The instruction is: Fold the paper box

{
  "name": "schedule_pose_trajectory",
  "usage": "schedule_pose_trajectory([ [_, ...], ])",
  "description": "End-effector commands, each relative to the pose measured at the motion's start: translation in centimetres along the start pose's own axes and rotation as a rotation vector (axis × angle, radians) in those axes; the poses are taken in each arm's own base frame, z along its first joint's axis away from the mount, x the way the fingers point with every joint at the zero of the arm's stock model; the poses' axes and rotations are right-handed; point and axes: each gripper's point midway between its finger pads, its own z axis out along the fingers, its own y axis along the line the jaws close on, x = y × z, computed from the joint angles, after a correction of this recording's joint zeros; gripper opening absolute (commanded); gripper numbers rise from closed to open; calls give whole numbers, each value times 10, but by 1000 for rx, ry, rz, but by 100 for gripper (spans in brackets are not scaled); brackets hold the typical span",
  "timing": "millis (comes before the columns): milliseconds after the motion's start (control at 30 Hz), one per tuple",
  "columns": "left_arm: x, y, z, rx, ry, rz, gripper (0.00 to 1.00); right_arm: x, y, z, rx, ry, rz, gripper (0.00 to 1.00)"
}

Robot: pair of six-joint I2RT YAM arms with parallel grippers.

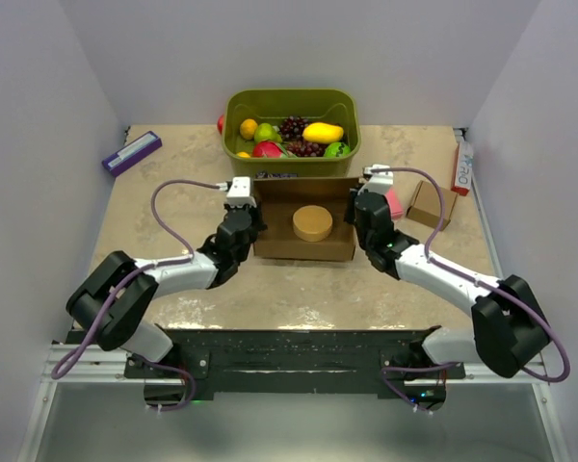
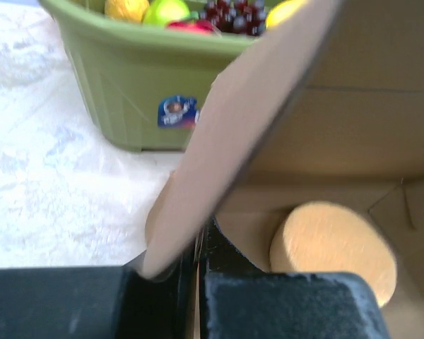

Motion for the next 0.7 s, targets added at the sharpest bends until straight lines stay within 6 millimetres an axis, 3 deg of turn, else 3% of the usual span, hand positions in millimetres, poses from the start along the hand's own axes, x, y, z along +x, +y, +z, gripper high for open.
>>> schedule_pose_trajectory([
  [0, 59, -12, -25, 73, 184, 6, 0, 13, 15, -15, -68, 38, 80, 16],
  [100, 59, -11, -30, 71, 182, 0, 0, 14, 12, -22, -65, 40, 91, 19],
  [400, 53, -10, -50, 87, 174, 0, 1, 17, 1, -43, -68, 54, 97, 46],
  [567, 59, -2, -67, 109, 180, 1, 18, 27, -5, -51, -74, 71, 89, 54],
  [667, 51, -5, -76, 146, 158, -14, 30, 32, -7, -54, -77, 82, 87, 57],
])
